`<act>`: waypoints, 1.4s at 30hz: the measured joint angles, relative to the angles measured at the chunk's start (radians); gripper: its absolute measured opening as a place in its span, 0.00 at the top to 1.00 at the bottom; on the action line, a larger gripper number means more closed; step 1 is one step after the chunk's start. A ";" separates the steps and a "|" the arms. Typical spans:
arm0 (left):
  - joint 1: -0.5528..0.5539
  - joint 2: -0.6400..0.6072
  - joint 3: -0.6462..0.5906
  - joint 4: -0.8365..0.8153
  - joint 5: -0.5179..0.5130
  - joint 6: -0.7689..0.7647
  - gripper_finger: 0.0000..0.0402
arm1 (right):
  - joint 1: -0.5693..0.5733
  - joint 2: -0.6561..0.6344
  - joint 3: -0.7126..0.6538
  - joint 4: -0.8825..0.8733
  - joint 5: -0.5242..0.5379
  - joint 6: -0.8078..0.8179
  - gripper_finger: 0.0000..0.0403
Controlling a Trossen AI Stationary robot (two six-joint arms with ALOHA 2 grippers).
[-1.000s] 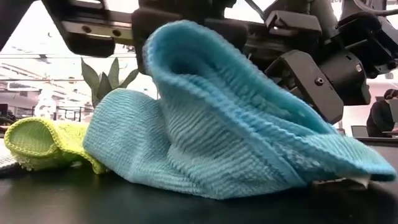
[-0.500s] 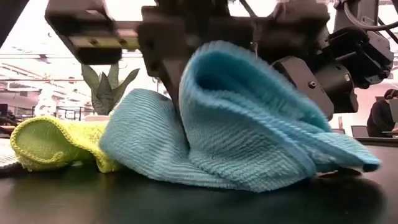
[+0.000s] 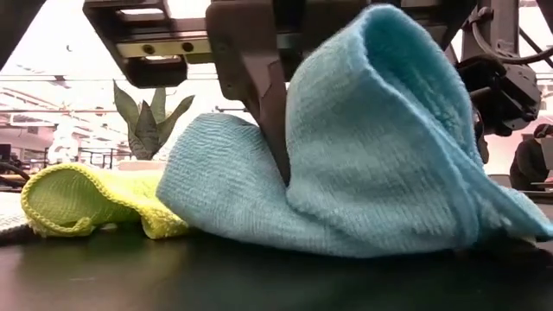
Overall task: Fold microfiber towels
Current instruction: Fold the blue towel
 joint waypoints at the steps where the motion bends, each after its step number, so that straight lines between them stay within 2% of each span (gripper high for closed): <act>1: 0.008 0.000 0.000 -0.002 0.021 0.001 0.99 | 0.000 0.001 -0.003 0.002 0.022 -0.007 0.82; 8: 0.040 0.001 0.000 -0.009 0.030 -0.003 0.98 | -0.002 0.003 -0.038 0.048 0.185 -0.047 0.82; 11: 0.041 0.001 0.000 -0.011 0.066 0.025 0.99 | -0.007 0.001 -0.077 0.100 0.218 -0.060 0.82; 18: 0.038 0.001 0.000 -0.025 0.071 0.021 0.99 | -0.006 -0.022 -0.234 0.303 0.279 -0.048 0.82; 22: 0.057 0.001 0.000 -0.040 0.104 -0.009 0.99 | 0.033 -0.132 -0.324 0.311 0.282 -0.072 0.82; 27: 0.078 0.001 0.000 -0.055 0.139 -0.006 0.99 | 0.145 -0.328 -0.399 0.318 0.276 -0.141 0.82; 31: 0.090 0.000 0.000 -0.052 0.154 -0.008 0.99 | 0.259 -0.480 -0.390 0.183 0.275 -0.151 0.82; 34: 0.101 0.000 0.000 -0.034 0.154 -0.015 0.99 | 0.337 -0.530 -0.323 0.020 0.278 -0.150 0.82; 39: 0.117 0.000 0.000 0.010 0.152 -0.030 0.99 | 0.439 -0.506 -0.165 -0.179 0.286 -0.155 0.82; 42: 0.122 0.000 0.000 0.029 0.150 -0.034 0.99 | 0.474 -0.452 -0.076 -0.234 0.346 -0.160 0.82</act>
